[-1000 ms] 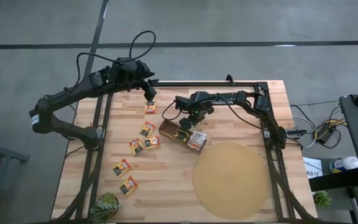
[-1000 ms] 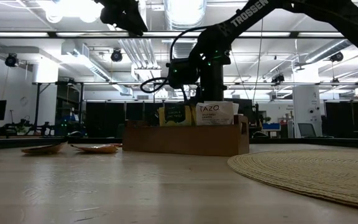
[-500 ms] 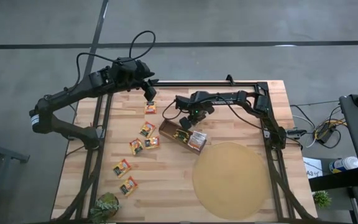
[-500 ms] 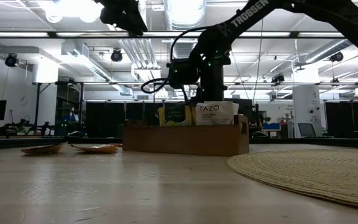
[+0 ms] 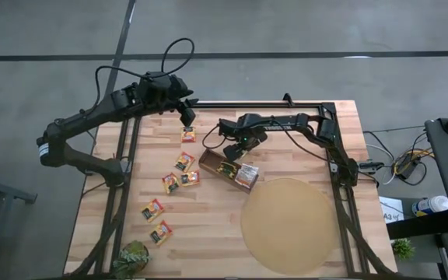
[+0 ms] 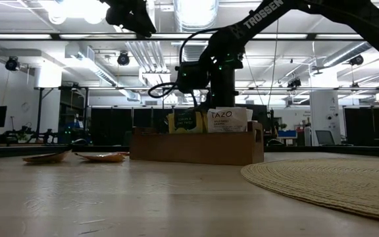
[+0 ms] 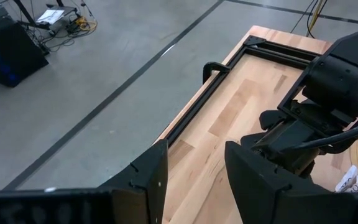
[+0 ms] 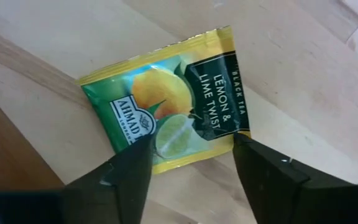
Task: Pick & Place Tea
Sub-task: Put the yellow tea bag into the middle section of the wooden organizer
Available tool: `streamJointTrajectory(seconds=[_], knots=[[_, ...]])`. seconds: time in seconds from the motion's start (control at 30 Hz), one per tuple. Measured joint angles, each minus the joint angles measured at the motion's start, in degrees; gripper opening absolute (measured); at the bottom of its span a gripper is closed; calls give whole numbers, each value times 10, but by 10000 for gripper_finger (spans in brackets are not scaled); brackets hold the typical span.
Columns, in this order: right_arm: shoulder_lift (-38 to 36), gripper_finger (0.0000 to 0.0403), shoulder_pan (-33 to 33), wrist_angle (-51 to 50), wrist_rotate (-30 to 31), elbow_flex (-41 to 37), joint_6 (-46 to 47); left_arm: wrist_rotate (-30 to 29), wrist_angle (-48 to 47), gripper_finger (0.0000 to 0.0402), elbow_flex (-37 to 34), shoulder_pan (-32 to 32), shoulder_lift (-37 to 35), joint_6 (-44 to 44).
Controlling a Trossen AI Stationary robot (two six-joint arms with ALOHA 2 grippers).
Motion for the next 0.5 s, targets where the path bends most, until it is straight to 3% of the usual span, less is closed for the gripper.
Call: streamJointTrajectory(seconds=[0.5], knots=[[-1,289,-1,-3,-3,2,-15,24,-1,153,0,0,0,-15]])
